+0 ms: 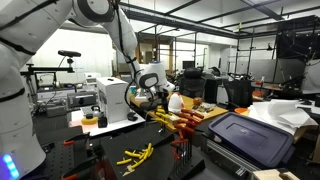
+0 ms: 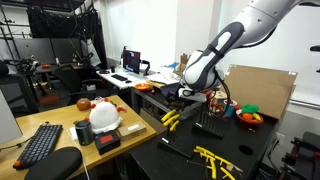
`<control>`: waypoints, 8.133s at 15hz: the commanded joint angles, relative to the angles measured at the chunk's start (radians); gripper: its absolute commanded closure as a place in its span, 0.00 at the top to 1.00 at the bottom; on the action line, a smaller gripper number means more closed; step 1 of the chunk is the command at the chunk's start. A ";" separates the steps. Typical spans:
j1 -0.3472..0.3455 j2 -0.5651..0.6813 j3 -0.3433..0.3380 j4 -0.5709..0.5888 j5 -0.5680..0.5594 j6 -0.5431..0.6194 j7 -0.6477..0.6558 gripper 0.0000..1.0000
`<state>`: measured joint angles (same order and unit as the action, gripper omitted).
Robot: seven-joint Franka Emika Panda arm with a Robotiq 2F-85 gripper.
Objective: Put the metal object with the yellow handle farthest from you on the table
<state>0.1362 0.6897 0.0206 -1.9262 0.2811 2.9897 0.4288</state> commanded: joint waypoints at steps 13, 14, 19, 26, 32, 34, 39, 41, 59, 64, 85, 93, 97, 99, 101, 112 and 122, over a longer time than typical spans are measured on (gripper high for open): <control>0.226 -0.162 -0.158 0.002 -0.104 -0.330 0.372 1.00; 0.218 -0.162 -0.147 0.026 -0.122 -0.372 0.388 1.00; 0.183 -0.123 -0.104 0.206 -0.156 -0.564 0.469 1.00; 0.112 0.020 -0.061 0.458 -0.136 -0.717 0.515 1.00; 0.077 0.159 -0.075 0.601 -0.143 -0.766 0.524 1.00; 0.063 0.202 -0.077 0.642 -0.142 -0.792 0.522 1.00; 0.032 0.286 -0.074 0.733 -0.135 -0.863 0.517 1.00; 0.021 0.318 -0.072 0.767 -0.132 -0.887 0.515 1.00; -0.015 0.481 -0.050 0.971 -0.107 -1.001 0.518 0.21; 0.003 0.441 -0.066 0.929 -0.130 -1.002 0.540 0.06; 0.026 0.158 -0.055 0.723 -0.166 -1.118 0.468 0.06; 0.002 0.106 -0.053 0.652 -0.160 -1.121 0.404 0.06; -0.013 0.065 -0.049 0.588 -0.156 -1.104 0.325 0.06; -0.020 0.036 -0.049 0.549 -0.157 -1.102 0.277 0.06; -0.030 0.002 -0.049 0.506 -0.155 -1.107 0.226 0.06; -0.120 -0.194 -0.048 0.158 -0.188 -1.130 -0.300 0.06; -0.176 -0.352 -0.061 -0.326 -0.296 -0.561 -0.499 0.71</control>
<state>-0.0211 0.4374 -0.0428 -2.0682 0.0039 2.2488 -0.0225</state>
